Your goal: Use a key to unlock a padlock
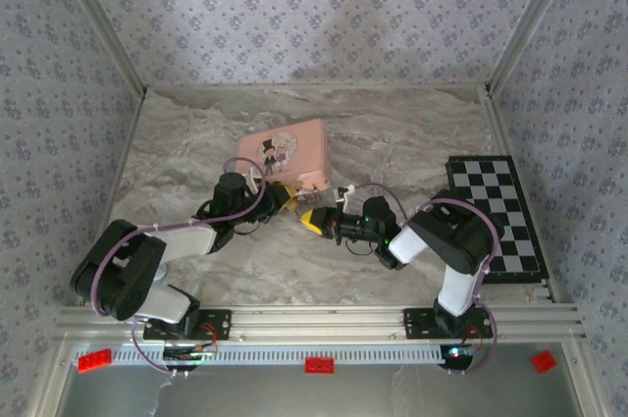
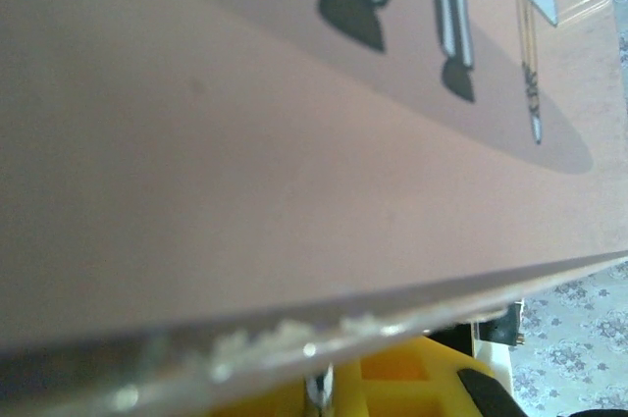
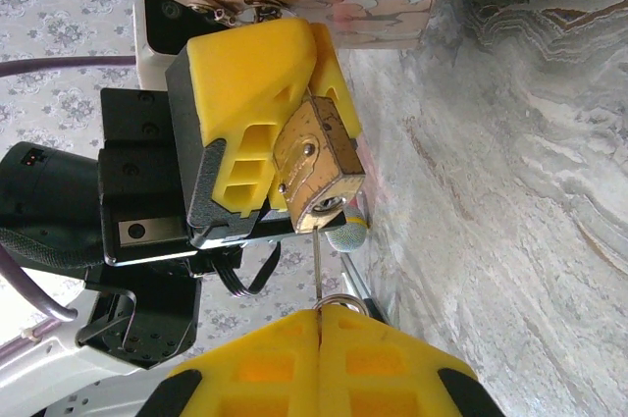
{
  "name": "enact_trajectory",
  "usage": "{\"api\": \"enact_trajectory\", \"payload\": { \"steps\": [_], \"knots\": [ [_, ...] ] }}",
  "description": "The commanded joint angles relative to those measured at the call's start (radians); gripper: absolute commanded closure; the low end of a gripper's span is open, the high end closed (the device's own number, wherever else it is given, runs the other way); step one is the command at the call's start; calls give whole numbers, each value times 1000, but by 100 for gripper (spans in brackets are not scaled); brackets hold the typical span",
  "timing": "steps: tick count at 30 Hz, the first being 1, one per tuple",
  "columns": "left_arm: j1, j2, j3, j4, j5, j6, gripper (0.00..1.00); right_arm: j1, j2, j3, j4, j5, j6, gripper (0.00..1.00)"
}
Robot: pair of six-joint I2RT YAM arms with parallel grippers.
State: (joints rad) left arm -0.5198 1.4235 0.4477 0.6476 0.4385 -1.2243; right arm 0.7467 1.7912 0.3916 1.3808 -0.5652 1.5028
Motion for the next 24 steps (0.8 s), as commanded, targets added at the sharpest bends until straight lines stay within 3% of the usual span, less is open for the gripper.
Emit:
{"api": "enact_trajectory", "payload": {
  "steps": [1,15,24],
  "knots": [
    [-10,9,34,138,96,-51,100,-3,4,10,17,7,-4,100],
    [-11,-16,33,98,102,-37,100,-32,-3,5,17,8,16,100],
    [-6,13,17,167,109,-64,100,-17,-7,17,16,7,22,100]
  ]
}}
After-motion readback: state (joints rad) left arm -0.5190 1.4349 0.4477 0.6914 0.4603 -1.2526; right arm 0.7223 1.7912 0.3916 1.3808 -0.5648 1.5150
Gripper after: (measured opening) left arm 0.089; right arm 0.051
